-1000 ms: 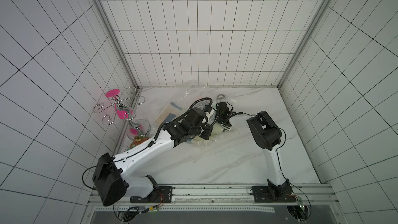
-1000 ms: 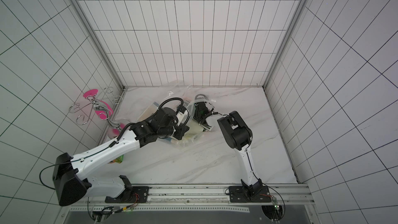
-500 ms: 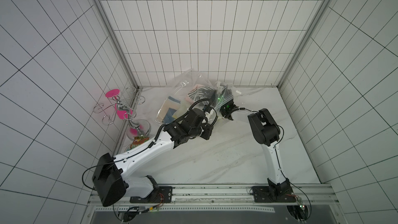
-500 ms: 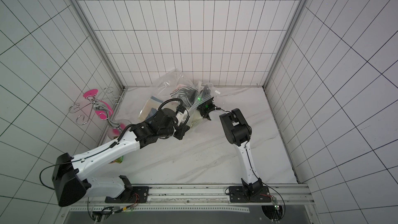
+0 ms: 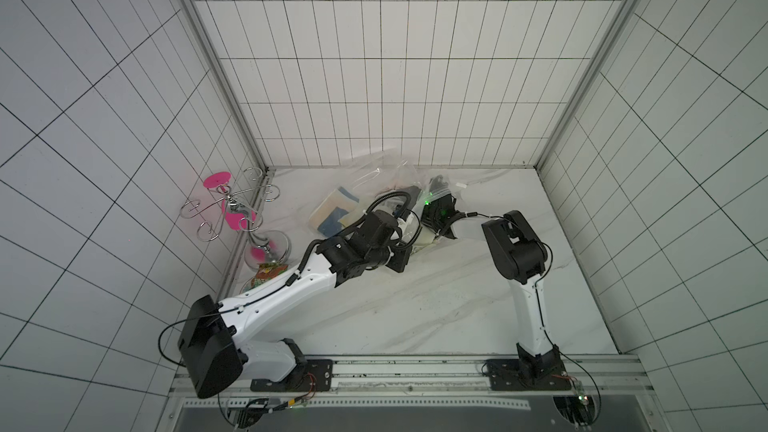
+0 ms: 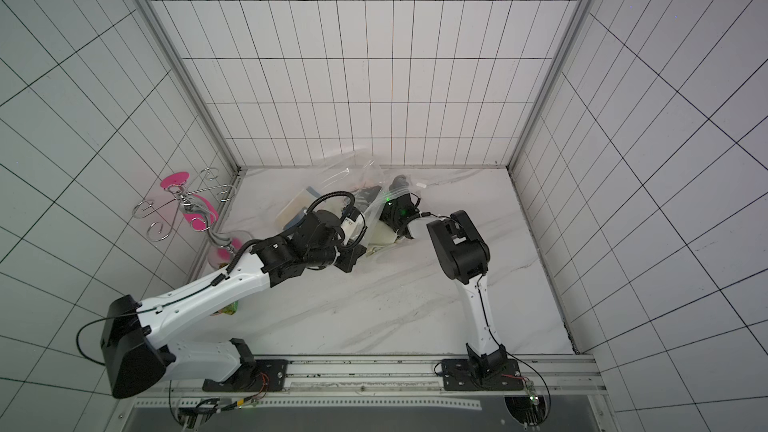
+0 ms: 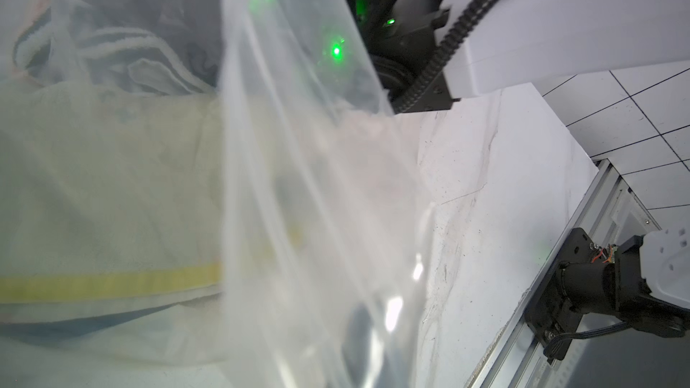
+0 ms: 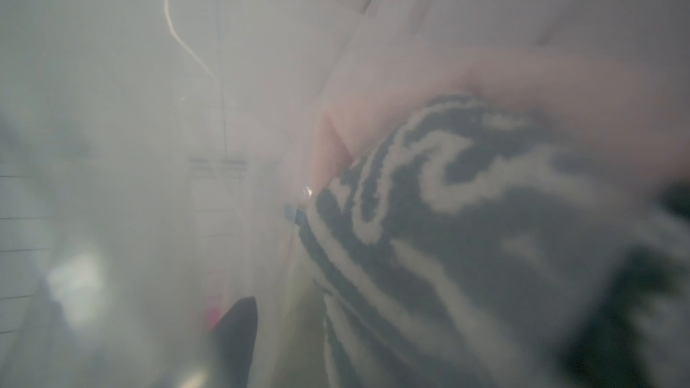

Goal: Place the folded towel into the vacuum bag
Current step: Place the towel in the vacuum bag.

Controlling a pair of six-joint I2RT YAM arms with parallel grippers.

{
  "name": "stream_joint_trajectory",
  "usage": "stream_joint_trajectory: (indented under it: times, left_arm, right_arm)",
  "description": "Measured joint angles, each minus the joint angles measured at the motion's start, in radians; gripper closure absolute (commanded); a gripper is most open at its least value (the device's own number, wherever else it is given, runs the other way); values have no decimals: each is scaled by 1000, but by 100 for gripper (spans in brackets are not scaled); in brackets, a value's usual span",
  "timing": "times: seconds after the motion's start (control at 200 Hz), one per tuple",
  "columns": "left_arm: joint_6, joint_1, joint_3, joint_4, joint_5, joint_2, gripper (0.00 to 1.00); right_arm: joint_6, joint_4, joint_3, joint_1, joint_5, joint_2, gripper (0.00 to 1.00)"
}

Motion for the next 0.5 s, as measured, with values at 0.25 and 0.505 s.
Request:
stream_joint_trajectory:
  times: [0.25,0.505]
  left_arm:
    - [0,25,0,-2,10,-3,100]
    - [9,27,46,-8,26,108,100]
  right_arm:
    - [-6,11,-392,18,-73,-365,28]
    - [17,68,-654,36,-155,-425,26]
